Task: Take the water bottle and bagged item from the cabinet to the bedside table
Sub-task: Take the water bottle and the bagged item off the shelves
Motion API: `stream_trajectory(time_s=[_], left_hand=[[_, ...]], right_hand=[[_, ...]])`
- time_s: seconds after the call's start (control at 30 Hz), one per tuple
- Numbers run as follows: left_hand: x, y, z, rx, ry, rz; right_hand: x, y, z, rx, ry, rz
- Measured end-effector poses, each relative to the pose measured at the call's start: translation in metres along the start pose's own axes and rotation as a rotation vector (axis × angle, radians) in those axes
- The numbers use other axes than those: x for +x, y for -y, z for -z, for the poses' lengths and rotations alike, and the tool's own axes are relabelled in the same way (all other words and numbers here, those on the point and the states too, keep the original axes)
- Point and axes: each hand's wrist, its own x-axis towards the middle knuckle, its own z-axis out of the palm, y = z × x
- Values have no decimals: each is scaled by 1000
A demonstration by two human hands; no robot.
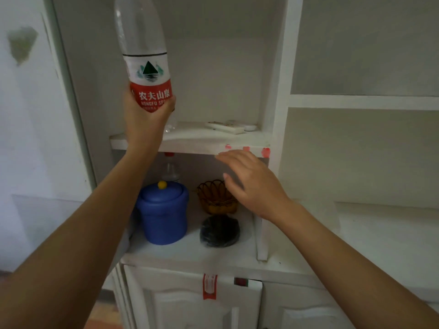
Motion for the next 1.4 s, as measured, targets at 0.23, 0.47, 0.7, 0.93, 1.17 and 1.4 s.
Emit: stream_trajectory(time_s=[0.23, 0.47, 0.7, 0.93, 1.17, 1.4], left_hand=[[-66, 4, 34, 138, -118, 0], [-120, 27, 63, 225, -110, 61], [-160, 54, 69, 284, -84, 201], [-185, 78, 70, 323, -15, 325], [-193, 99, 70, 352, 3, 421], [-195, 115, 68, 363, 23, 470]], right_hand=[[-35, -3, -47, 74, 120, -14], [-78, -18, -108, 136, 479, -249], [-111, -22, -136, 98, 633, -324], [-105, -36, -156, -11, 589, -334], [-100, -45, -173, -64, 672, -352], [-88, -48, -188, -122, 676, -371]])
